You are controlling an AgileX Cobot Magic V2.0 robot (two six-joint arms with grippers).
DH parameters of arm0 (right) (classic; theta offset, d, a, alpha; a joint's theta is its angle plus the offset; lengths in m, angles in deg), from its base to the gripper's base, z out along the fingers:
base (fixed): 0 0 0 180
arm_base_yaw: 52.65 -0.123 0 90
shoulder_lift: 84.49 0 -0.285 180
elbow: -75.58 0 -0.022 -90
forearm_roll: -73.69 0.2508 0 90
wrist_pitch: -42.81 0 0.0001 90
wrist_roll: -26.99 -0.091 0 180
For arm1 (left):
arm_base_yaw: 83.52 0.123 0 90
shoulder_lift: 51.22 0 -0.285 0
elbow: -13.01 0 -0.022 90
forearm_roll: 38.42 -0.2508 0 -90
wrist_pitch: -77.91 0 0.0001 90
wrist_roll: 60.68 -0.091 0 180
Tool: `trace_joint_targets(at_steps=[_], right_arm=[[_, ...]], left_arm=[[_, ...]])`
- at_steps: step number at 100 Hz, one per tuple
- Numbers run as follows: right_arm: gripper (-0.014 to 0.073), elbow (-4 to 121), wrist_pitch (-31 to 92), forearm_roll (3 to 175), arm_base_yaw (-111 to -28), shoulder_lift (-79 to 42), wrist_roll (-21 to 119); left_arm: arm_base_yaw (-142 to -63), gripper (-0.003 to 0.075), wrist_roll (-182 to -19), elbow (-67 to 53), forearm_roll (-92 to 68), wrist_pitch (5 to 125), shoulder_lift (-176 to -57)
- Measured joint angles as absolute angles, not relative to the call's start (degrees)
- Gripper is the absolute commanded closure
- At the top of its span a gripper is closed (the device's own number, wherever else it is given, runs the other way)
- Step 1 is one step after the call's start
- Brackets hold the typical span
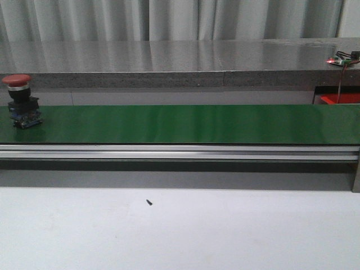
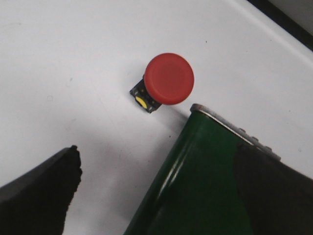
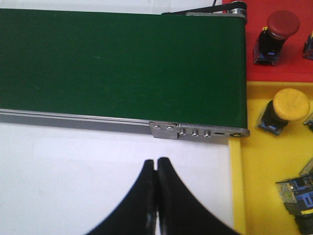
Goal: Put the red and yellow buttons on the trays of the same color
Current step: 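Grasp the last red-capped button with the left gripper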
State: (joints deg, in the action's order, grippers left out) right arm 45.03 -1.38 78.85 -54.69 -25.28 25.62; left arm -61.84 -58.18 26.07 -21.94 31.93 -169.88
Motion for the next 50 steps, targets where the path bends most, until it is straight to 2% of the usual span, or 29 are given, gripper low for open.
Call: trace_joint_targets(at_steps=[50], right_arm=[[0.0662, 45.03, -1.33, 78.97, -54.69, -25.28, 25.62]], left_arm=[[-61.84, 0.0102, -58.18, 33.94, -14.33, 32.86, -179.73]])
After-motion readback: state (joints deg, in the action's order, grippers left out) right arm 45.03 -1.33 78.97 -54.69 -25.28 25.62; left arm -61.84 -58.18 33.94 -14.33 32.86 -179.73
